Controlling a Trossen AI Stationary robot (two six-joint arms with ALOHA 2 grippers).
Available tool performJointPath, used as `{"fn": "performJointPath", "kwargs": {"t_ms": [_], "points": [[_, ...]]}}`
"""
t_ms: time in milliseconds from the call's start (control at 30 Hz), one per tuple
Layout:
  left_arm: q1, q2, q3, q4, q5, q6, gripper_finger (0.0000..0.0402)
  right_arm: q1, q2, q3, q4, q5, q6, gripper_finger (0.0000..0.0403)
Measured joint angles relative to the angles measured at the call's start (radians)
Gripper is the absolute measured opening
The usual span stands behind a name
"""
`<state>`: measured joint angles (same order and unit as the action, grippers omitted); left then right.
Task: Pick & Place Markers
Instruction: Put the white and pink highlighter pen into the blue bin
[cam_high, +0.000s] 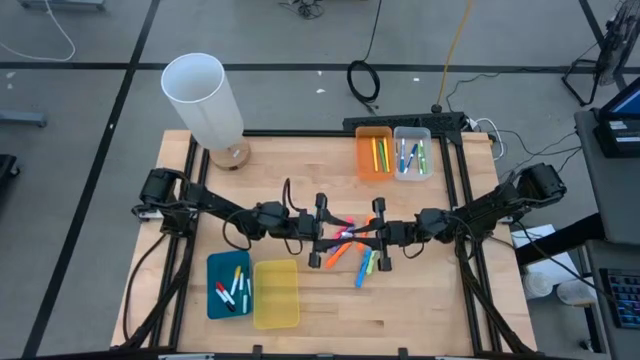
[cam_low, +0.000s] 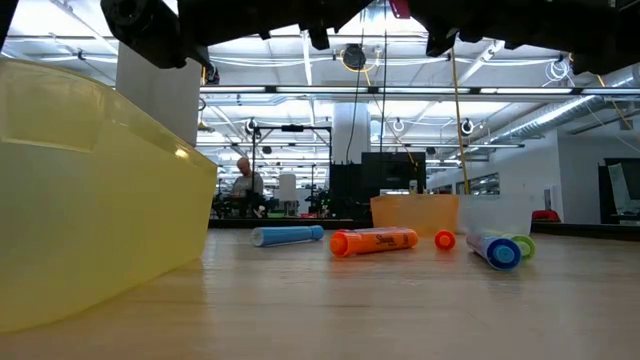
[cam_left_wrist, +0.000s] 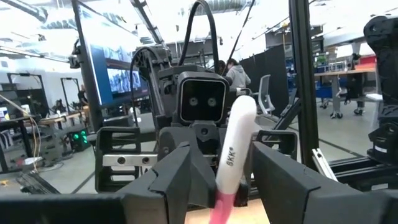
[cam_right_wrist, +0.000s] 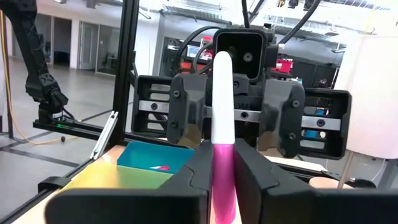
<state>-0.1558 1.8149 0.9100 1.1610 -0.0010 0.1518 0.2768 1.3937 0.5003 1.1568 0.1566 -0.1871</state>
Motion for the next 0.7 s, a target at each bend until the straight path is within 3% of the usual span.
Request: {"fn": "performJointPath", "kwargs": {"t_ms": [267,500,600,700], "points": [[0.006,0.000,0.000,-0.006,0.035,0.024,0.0154,-0.004,0.000,0.000,0.002,0.000,-0.017,0.0027],[0.016,-0.001,0.000,-0.004,0.052,0.000,0.0038,-0.012,0.000,0.000,-0.001,0.004,-0.004,0.0027],[0.018,-0.001,0.000,-0.009,0.018,-0.039,0.0038,-0.017,-0.001,0.000,-0.011,0.007,0.028,0.0029],[0.010,-0.002,0.000,-0.015,-0.011,-0.043,0.0038,-0.025,-0.002,0.000,-0.028,0.005,0.044,0.0058]]}}
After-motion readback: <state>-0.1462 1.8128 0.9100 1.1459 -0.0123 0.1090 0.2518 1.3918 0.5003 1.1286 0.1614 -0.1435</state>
